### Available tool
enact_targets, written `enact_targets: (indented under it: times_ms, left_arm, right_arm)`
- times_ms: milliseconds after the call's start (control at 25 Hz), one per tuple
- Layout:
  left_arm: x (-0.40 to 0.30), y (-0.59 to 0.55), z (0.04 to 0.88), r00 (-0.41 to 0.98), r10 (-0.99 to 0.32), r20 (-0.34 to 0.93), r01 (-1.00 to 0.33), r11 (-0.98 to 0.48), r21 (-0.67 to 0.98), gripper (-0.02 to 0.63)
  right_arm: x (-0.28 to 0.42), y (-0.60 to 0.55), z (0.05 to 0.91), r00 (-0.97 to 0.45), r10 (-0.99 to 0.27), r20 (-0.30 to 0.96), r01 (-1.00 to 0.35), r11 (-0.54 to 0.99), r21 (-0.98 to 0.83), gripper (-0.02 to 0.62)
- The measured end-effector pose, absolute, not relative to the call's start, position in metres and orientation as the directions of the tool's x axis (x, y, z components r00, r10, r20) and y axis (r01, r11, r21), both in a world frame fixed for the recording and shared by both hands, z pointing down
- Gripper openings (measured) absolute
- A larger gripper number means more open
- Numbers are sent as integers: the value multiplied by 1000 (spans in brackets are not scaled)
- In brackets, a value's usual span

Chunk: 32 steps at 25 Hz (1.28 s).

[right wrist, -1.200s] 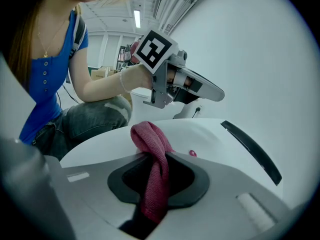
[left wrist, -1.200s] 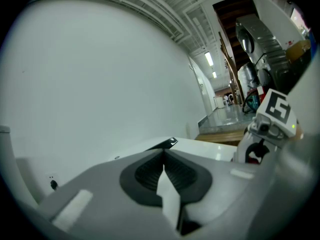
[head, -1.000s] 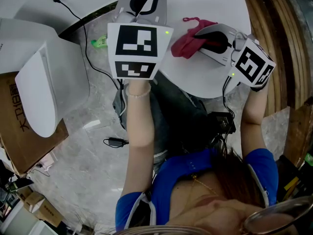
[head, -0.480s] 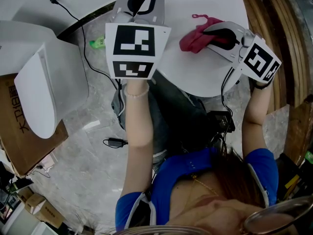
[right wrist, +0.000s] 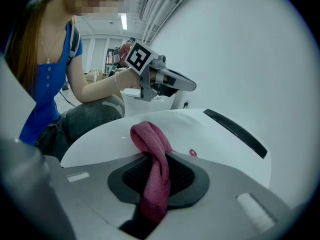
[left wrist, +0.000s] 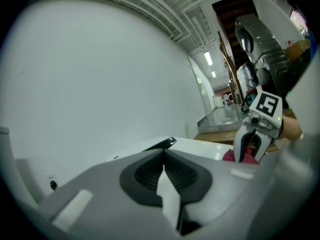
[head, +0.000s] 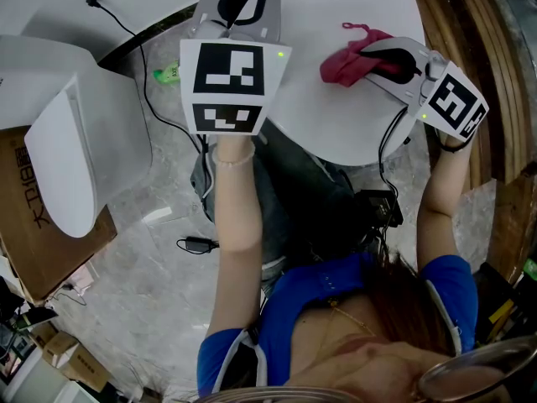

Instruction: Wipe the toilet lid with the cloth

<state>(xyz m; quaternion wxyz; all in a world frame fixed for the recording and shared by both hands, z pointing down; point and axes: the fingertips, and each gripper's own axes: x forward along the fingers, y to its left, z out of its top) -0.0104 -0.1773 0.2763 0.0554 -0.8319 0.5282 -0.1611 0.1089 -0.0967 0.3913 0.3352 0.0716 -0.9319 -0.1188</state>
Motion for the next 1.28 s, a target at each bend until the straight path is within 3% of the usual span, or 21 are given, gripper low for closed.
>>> enact_targets:
  times_ms: [720,1280]
  left_arm:
    - [-9,-177,278,391,-895,215,-859,-439,-263,3]
    - [-8,-176,279,393,-893,218,-857,-442,-264,3]
  right_arm:
    - [158,-110,392,-775,-290,562,-166,951,261,72]
    - [164,-102,394,-775,-297,558,-164,947,276,72]
